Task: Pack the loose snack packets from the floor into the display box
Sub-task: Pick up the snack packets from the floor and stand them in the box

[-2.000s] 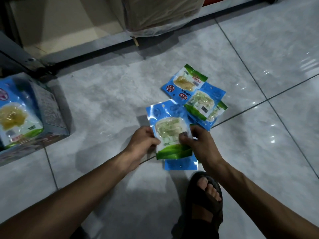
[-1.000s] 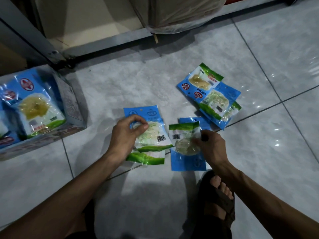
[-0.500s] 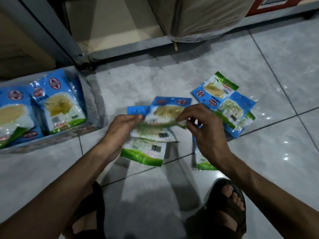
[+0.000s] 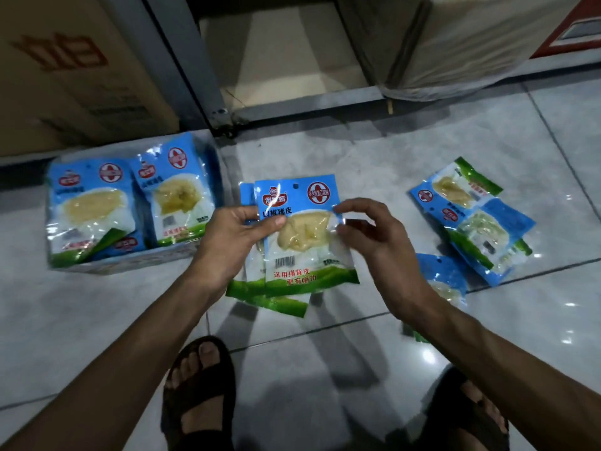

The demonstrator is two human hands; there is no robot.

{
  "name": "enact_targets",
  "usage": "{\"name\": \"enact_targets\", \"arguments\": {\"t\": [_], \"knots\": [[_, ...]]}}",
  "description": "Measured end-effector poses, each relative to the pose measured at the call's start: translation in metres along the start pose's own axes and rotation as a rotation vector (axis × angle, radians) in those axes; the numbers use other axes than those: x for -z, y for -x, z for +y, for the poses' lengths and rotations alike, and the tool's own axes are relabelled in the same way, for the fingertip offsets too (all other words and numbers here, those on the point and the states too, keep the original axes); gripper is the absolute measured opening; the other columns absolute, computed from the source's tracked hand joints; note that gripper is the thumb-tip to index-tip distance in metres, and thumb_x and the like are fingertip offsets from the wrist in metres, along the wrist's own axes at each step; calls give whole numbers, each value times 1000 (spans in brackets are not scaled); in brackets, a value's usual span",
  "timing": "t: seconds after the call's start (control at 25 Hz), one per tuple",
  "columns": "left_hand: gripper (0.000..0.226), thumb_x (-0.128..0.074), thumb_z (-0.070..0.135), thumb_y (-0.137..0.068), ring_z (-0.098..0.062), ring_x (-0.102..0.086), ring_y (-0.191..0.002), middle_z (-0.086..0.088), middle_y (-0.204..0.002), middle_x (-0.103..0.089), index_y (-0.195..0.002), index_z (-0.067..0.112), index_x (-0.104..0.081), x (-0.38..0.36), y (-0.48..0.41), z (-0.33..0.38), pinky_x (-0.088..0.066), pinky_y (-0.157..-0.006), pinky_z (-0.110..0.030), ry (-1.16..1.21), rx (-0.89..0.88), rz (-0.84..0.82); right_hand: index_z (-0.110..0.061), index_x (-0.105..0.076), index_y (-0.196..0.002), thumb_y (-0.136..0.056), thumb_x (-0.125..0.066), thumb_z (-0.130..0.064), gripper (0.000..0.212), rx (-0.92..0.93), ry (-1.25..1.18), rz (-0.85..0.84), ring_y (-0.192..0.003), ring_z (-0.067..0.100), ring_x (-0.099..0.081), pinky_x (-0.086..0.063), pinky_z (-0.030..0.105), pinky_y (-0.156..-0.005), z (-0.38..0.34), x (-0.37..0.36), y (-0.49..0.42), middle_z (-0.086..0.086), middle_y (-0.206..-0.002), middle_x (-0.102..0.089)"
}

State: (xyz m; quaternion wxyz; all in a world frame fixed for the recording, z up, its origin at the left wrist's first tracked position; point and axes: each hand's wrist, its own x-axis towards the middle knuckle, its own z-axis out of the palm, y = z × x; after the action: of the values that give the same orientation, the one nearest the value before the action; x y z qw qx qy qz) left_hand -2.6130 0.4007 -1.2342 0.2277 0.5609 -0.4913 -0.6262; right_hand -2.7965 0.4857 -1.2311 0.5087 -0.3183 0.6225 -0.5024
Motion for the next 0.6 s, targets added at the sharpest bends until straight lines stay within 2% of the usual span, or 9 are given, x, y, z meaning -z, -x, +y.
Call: {"name": "enact_targets", "arguments": {"t": [0.08,0.12,0.2,0.24,0.32,0.36,0.44,0.52,0.6], "knots": [[11,-72,17,-82,-16,-74,-85,2,-88,-78,-92,15,-76,14,4,6,-58,-81,-34,35,-26,66,-40,-58,-107,-73,-78,-3,54,60,168,-88,-103,11,-60,-54,19,-73,-10,-27,-2,5,-126,-48],[10,-72,17,-82,-17,-75,-84,0,-89,-78,-91,15,-76,21,5,9,-58,-79,-35,58,-34,89,-43,-56,-107,-69,-82,-4,61,103,288,-119,-104,4,-56,-52,15,-77,-17,-39,-4,-1,-124,-47],[8,-72,16,-83,-18,-75,-81,0,-87,-78,-89,15,-75,36,7,14,-60,-74,-34,86,-56,132,-41,-57,-104,-64,-85,-7,60,139,435,-184,-106,1,-53,-49,12,-84,-27,-60,-11,-5,-118,-50],[7,-71,15,-83,-18,-75,-80,0,-87,-78,-89,14,-75,46,8,16,-61,-71,-32,99,-66,159,-39,-60,-103,-63,-86,-8,57,122,453,-228,-106,4,-54,-51,18,-86,-29,-71,-16,-4,-116,-53],[6,-71,16,-84,-16,-75,-77,1,-85,-78,-88,14,-75,68,8,19,-61,-68,-28,92,-88,224,-31,-65,-104,-62,-86,-6,53,62,431,-319,-107,9,-57,-55,30,-87,-35,-88,-25,-2,-119,-58],[5,-72,17,-83,-13,-74,-75,3,-82,-78,-86,14,-75,80,7,19,-60,-67,-26,72,-104,265,-28,-67,-107,-63,-85,-3,53,45,399,-347,-109,11,-59,-57,32,-85,-39,-97,-30,-2,-121,-59],[0,-74,16,-81,-6,-71,-69,9,-72,-76,-81,16,-74,106,4,19,-57,-66,-22,70,-144,379,-24,-67,-113,-66,-82,1,55,56,341,-344,-111,12,-60,-60,30,-81,-52,-112,-47,-3,-124,-60],[8,-77,11,-78,-1,-66,-64,14,-66,-73,-77,19,-73,136,2,19,-54,-68,-19,124,-192,526,-23,-66,-117,-70,-79,4,56,79,252,-306,-112,12,-61,-60,28,-78,-66,-127,-71,-4,-125,-60],[10,-78,9,-75,-2,-65,-65,12,-68,-72,-79,17,-72,169,2,18,-53,-69,-20,217,-218,666,-23,-64,-118,-72,-77,5,55,99,190,-299,-115,14,-59,-60,32,-79,-71,-144,-96,-3,-128,-58]]}}
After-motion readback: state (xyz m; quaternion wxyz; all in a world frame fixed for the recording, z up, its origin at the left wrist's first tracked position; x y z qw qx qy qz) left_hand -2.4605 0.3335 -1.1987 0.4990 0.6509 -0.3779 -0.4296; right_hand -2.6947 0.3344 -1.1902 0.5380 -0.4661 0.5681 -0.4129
